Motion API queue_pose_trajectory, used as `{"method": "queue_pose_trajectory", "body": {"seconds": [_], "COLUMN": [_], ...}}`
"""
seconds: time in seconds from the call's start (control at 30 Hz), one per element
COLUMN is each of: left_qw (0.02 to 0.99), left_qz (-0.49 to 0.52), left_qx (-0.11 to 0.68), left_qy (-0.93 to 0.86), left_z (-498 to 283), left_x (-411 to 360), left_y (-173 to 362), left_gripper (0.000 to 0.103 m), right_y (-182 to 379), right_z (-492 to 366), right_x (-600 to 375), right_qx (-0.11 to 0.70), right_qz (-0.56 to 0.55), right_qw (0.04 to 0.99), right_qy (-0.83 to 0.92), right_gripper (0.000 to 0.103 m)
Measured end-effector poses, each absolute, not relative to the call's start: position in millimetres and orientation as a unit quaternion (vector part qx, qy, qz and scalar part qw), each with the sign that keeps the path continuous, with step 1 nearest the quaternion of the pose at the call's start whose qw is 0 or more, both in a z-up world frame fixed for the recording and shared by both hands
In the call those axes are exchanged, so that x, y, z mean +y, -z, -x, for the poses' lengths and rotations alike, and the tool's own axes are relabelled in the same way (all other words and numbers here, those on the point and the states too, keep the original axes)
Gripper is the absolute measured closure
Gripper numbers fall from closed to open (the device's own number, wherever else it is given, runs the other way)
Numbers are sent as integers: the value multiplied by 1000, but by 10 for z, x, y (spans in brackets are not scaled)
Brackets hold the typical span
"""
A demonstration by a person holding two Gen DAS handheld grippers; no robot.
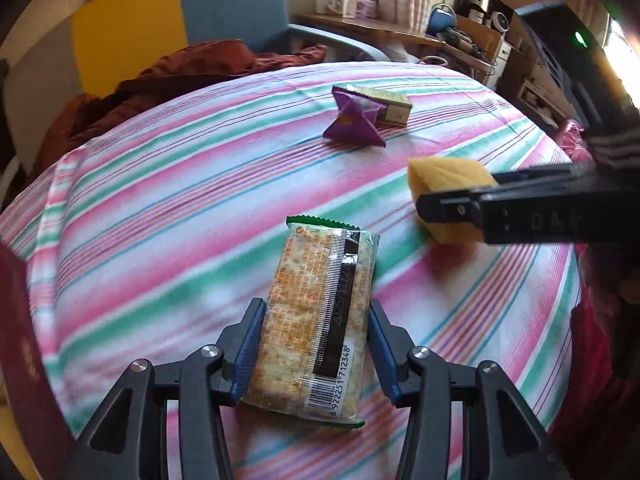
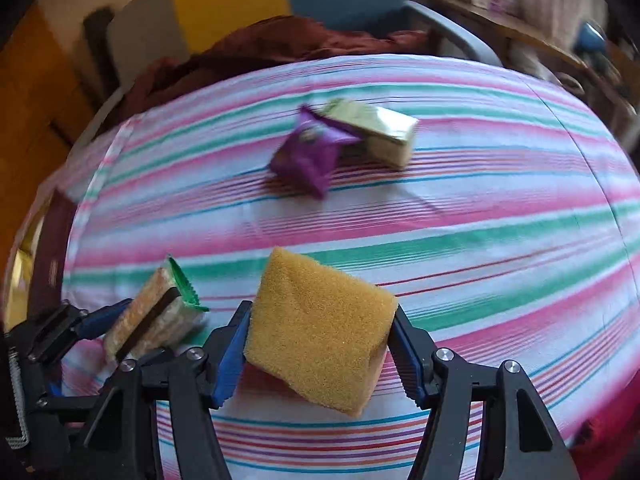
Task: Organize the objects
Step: 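Grasp the cracker packet with the left tool while the right grasps the yellow sponge, then carry the cracker packet and yellow sponge over the gold tray with both tools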
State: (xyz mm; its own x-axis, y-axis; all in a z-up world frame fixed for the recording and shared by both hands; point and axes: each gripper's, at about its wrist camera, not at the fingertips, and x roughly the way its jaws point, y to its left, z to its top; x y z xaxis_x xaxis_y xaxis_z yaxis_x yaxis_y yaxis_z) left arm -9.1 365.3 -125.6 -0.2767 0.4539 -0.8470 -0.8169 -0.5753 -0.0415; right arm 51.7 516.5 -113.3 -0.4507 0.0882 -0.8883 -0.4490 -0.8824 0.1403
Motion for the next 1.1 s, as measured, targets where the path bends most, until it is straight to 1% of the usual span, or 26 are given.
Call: {"method": "queue_pose_trajectory", "body": {"seconds": [0.23,0.47,0.57,0.73,0.9,1.1], "left_qw": [391,364,360,354,349,331], "left_qz": [433,436,417,399,374,360], "left_qx": [210,212,214,196,183,168], "left_qy": [-785,-795,-806,-823,-839,-856], "left_z": [63,24,-48,-126,-191,-217], "left_x": [3591,3430,3325,3146,2970,2702], "left_y": [1261,1223,1104,830,576,393], "left_gripper": [53,54,54,54,54,54], "right_y": [1111,1138,1164,1198,1229,1239], "right_z": [-429,-417,-409,-375,-329,-316], "right_x": [5004,4882,4819,4696,4610,4584], "right_qx": [151,145,140,128,126,127], "right_qz": [499,503,508,514,514,512], "right_qw": [143,126,115,101,97,101], "right_qy": [-841,-843,-842,-842,-843,-843], "right_gripper": [38,38,38,38,38,38]}}
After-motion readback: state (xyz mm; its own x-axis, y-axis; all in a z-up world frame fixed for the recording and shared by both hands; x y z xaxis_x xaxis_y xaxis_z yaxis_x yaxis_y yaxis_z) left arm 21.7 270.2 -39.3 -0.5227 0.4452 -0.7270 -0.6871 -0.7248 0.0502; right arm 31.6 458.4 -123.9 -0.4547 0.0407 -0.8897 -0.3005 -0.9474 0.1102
